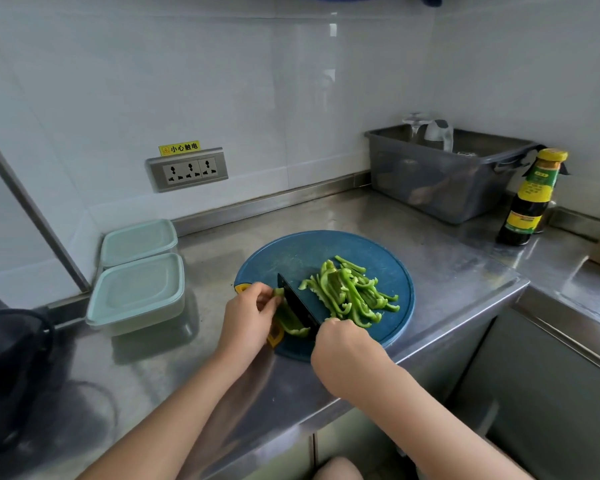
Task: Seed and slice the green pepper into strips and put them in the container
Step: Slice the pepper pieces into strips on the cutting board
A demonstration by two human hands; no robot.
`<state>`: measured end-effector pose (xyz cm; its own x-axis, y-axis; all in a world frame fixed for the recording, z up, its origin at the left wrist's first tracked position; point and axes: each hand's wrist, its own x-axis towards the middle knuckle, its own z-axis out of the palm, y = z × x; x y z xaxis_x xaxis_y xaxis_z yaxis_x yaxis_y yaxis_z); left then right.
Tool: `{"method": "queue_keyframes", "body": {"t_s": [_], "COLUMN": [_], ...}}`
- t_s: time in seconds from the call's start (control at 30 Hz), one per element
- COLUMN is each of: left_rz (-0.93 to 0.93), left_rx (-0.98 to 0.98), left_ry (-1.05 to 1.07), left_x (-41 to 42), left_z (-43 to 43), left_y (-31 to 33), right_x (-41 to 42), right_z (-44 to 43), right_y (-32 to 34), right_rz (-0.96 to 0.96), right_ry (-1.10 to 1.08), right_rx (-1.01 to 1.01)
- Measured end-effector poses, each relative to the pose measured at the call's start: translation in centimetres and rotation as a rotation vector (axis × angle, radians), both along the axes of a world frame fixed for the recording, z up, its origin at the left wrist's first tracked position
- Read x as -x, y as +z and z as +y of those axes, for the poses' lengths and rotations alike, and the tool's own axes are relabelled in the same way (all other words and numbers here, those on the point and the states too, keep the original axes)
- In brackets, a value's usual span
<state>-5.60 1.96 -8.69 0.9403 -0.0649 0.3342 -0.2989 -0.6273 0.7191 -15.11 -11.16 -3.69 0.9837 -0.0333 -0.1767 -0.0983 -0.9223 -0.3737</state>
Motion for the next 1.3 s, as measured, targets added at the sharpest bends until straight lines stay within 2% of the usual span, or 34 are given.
{"method": "queue_keyframes", "body": {"t_s": [0.2,0.33,0.5,0.77,1.03,1.3], "left_rz": [-0.049,-0.062,-0.080,-0.252,-0.215,-0.267], "left_rx": [-0.049,-0.017,0.031,-0.056,-0.021,-0.046], "left_ry": [-0.043,-0.062,-0.056,-0.121,-0.139,-0.141], "left_x": [0.1,0.2,0.4,0.4,0.2,0.3], "left_z": [0.5,0.7,0.2,0.1,0.6,0.8], "left_y": [-0.4,-0.8,-0.6,-0.4,0.1,0.5], "right_x": [-2.8,-4.2,-3.5,-1.4,-0.8,-0.7], "right_z": [1.9,0.7,-2.5,-2.5,-2.0,-2.0], "right_y": [0.4,0.7,0.2,0.3,-0.7,-1.0], "right_rz": [0.023,0.026,0.065,-0.101,-0.106,-0.119], "right_ry": [-0.042,-0.011,-0.127,-0.160,-0.137,-0.146], "right_rx": [0.042,-0.054,-0.154,-0.307,-0.329,-0.303]}}
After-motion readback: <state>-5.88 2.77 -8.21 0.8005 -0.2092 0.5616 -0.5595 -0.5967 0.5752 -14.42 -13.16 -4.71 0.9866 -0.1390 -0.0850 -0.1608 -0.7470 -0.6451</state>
